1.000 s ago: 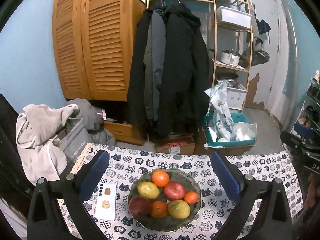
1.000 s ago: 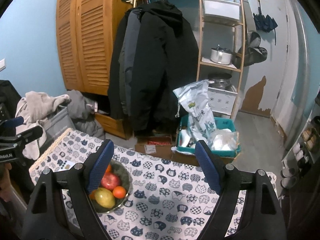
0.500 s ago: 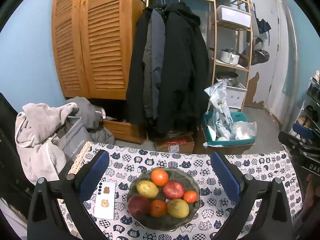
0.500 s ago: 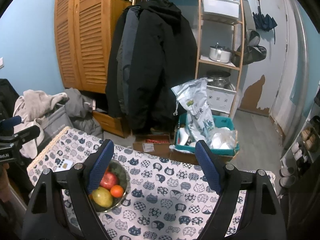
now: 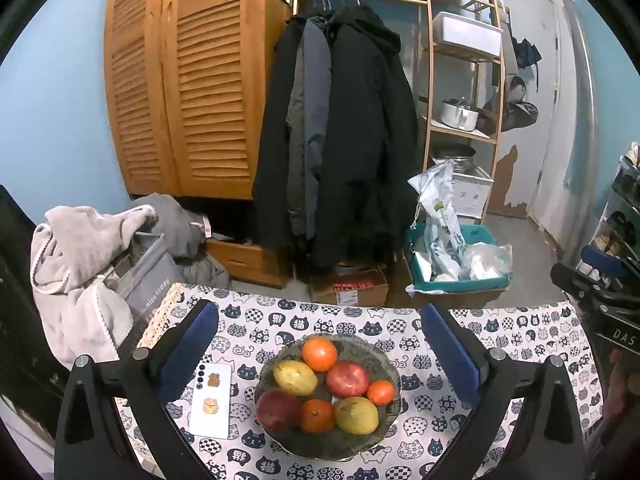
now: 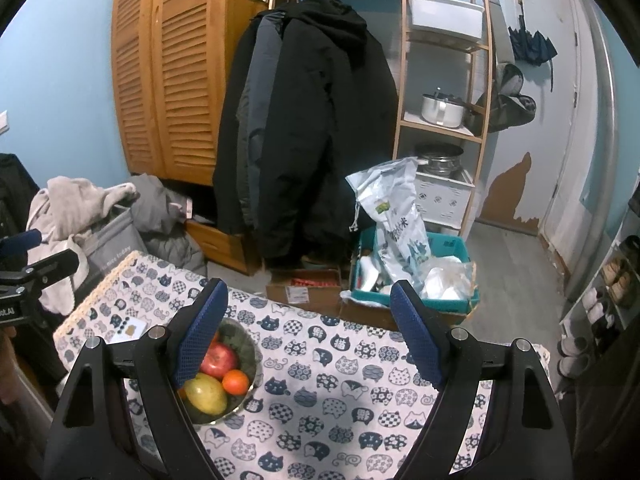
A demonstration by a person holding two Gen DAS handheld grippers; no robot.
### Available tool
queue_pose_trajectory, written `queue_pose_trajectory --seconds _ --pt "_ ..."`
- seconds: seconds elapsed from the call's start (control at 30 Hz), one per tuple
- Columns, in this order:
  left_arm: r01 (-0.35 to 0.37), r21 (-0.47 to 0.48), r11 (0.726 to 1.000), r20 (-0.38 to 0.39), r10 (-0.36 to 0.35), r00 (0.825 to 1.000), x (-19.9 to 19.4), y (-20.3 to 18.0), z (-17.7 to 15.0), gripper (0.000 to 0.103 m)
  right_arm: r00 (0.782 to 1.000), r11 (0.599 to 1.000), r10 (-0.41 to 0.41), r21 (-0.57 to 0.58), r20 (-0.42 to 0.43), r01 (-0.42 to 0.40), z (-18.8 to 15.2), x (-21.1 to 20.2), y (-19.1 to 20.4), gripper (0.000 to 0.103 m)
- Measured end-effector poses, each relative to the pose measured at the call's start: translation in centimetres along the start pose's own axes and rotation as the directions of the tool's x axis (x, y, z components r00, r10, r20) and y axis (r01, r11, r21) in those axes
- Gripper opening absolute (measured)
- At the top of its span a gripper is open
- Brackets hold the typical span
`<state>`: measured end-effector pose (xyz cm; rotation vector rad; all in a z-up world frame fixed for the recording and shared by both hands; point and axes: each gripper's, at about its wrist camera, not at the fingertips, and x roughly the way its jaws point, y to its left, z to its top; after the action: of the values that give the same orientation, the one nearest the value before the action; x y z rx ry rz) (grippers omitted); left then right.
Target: Organize fruits
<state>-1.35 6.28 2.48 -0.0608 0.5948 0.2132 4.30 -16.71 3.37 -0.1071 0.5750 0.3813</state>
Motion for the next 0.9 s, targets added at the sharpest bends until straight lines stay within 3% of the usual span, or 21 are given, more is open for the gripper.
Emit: queue_pose_trajectory --seconds 0.9 --pt "-0.006 0.0 1.0 -0.008 0.006 1.0 -0.24 0.34 0.26 0.102 1.0 1.0 0.0 -0.004 0.0 0.0 0.02 -0.05 0.13 0.082"
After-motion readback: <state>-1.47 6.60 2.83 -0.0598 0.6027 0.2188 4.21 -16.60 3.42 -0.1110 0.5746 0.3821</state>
